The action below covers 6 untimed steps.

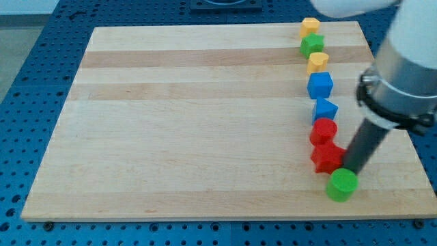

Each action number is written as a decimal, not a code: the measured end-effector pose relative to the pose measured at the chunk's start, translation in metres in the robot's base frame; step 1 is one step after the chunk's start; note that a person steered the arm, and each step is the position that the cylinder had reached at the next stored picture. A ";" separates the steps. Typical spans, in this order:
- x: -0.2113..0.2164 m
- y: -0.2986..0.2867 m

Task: Nudge the red circle left a bit

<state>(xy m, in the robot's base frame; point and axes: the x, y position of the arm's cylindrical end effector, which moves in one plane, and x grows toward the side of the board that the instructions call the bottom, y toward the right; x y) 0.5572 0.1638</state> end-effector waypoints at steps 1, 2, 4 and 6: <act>-0.004 -0.033; 0.001 0.003; -0.068 0.012; -0.113 0.011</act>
